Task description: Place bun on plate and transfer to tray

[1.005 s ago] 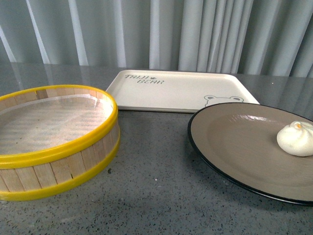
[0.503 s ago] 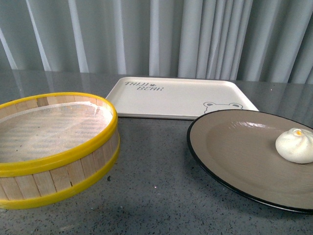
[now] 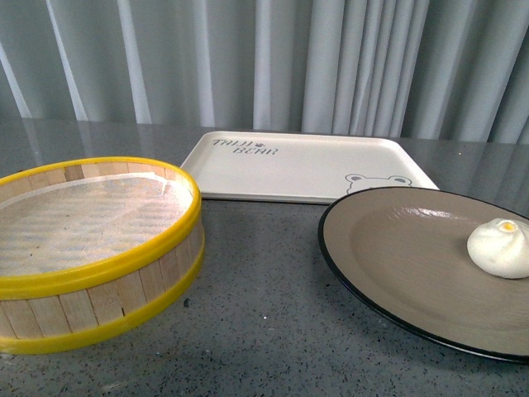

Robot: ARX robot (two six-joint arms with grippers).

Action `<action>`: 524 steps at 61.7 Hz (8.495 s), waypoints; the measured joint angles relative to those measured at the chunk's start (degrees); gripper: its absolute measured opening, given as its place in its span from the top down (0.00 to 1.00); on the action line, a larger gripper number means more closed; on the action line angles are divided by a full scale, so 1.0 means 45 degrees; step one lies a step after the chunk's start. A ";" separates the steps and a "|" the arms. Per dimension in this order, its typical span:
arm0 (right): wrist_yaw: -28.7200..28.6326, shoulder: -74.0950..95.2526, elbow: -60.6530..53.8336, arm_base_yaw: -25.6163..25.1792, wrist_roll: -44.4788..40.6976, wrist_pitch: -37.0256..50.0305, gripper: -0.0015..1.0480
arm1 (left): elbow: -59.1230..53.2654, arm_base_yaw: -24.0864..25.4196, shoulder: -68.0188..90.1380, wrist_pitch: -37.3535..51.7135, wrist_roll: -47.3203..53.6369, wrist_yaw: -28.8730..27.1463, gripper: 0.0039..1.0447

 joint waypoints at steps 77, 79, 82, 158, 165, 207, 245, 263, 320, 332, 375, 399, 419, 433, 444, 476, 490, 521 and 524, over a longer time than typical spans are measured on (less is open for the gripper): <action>0.0000 0.0000 0.0000 0.0000 0.0000 0.0000 0.08 | -0.1549 0.0000 -0.5833 -0.3876 0.0005 0.0005 0.96; 0.0000 0.0000 0.0000 0.0000 0.0000 0.0000 0.08 | -0.1549 0.0000 -0.5921 -0.3963 0.0005 0.0005 0.96; 0.0000 0.0000 0.0000 0.0000 0.0000 0.0000 0.08 | -0.1549 0.0000 -0.6309 -0.4362 0.0000 0.0005 0.96; 0.1141 0.6577 0.2812 -0.0112 0.1462 0.4983 0.08 | -0.1545 0.0000 -0.8160 -0.6290 0.0000 0.0000 0.06; -0.0165 1.0511 0.4979 -0.1277 0.4590 0.4439 0.08 | -0.1545 0.0000 -0.8160 -0.6290 0.0005 0.0000 0.06; -0.3371 1.2148 0.5134 -0.0559 1.3216 0.0223 0.08 | -0.1545 0.0000 -0.8160 -0.6290 0.0005 0.0000 0.06; -0.4614 1.5596 0.4731 -0.0646 1.4197 0.3458 0.08 | -0.1549 0.0000 -0.8160 -0.6290 0.0005 0.0000 0.06; -0.5047 1.7087 0.5236 -0.0194 1.4547 0.4828 0.09 | -0.1545 0.0000 -0.8160 -0.6290 0.0005 0.0000 0.06; -0.5008 1.7189 0.6261 -0.0811 1.2794 0.3259 0.97 | -0.1549 0.0000 -0.8160 -0.6290 0.0005 0.0000 0.06; -0.4711 1.7272 0.6713 -0.1501 1.1735 0.3002 0.97 | -0.1545 0.0000 -0.8160 -0.6290 0.0005 0.0000 0.06; -0.7232 1.9516 0.7261 -0.1773 1.5436 0.8398 0.97 | -0.1545 0.0000 -0.8160 -0.6290 0.0005 0.0000 0.06; -0.6713 2.1459 1.1691 -0.1345 1.5941 0.5693 0.97 | -0.1545 0.0000 -0.8160 -0.6290 0.0000 0.0000 0.06; -0.6781 2.4946 1.6874 -0.1001 1.5076 0.3177 0.97 | -0.1545 0.0000 -0.8160 -0.6290 0.0005 0.0000 0.06; -0.6960 2.7637 2.0521 -0.0495 1.4586 0.1904 0.97 | -0.1545 0.0000 -0.8160 -0.6290 0.0005 0.0000 0.06; -0.7159 2.8526 2.1279 0.0024 1.4615 0.2059 0.97 | -0.1545 0.0000 -0.8160 -0.6290 0.0005 0.0000 0.06; -0.6800 2.9240 2.1876 0.0243 1.5606 0.1914 0.97 | -0.1545 0.0000 -0.8160 -0.6290 0.0005 0.0000 0.06; -0.6751 2.9196 2.1862 0.0160 1.5883 0.1783 0.97 | -0.1545 0.0000 -0.8160 -0.6290 0.0005 0.0000 0.06; -0.6382 2.9026 2.1876 0.0403 1.6300 0.1185 0.97 | -0.1549 0.0000 -0.8160 -0.6290 0.0005 0.0000 0.06; -0.6377 2.8987 2.1901 0.0418 1.6334 0.1103 0.97 | -0.1545 0.0000 -0.8160 -0.6290 0.0005 0.0000 0.06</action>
